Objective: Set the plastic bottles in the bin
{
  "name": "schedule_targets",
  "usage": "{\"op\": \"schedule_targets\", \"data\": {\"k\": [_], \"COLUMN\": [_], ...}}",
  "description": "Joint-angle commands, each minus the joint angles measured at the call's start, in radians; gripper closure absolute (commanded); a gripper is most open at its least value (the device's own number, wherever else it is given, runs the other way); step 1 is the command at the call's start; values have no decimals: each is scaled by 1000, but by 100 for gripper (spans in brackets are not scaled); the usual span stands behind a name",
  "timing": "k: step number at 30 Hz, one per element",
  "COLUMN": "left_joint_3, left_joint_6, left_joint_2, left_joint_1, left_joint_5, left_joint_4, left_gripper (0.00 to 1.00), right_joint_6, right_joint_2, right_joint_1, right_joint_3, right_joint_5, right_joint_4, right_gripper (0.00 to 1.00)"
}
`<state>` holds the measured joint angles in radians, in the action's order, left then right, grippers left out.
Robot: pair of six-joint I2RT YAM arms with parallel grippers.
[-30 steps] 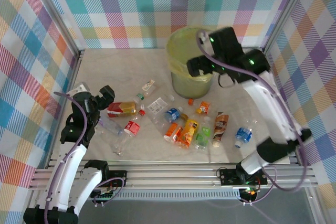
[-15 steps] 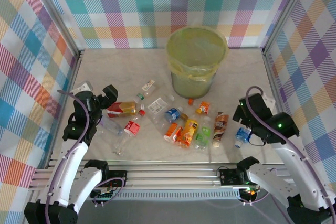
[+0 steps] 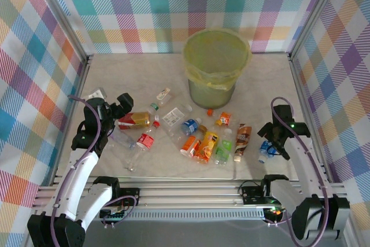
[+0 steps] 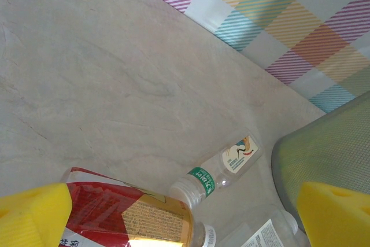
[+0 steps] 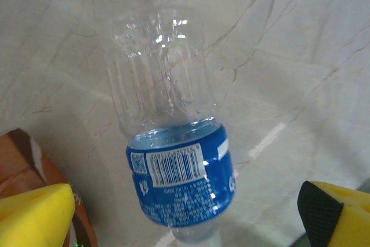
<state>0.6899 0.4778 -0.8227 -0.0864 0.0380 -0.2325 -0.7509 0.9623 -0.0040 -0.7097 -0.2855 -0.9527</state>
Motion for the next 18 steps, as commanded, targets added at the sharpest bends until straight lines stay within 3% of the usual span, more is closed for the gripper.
{"op": "schedule_targets", "data": {"k": [1,10,18], "left_joint_3": [-6,-7,5], "left_joint_6": [-21,-11,-7], "left_joint_2": [14,-9,-22], "left_joint_1": [13,12,13], "left_joint_5": [0,-4,-9], "left_joint_4": [24,32,24], "left_gripper": [0,0,0], "right_joint_6": [22,24,15], "right_joint_2": [24,152,256], "right_joint_1": [-22,-74,-93], "right_joint_3": [33,106,127], "right_joint_5": [96,105,128], "right_joint_4": [140,254,341], "right_gripper": [0,3,17]}}
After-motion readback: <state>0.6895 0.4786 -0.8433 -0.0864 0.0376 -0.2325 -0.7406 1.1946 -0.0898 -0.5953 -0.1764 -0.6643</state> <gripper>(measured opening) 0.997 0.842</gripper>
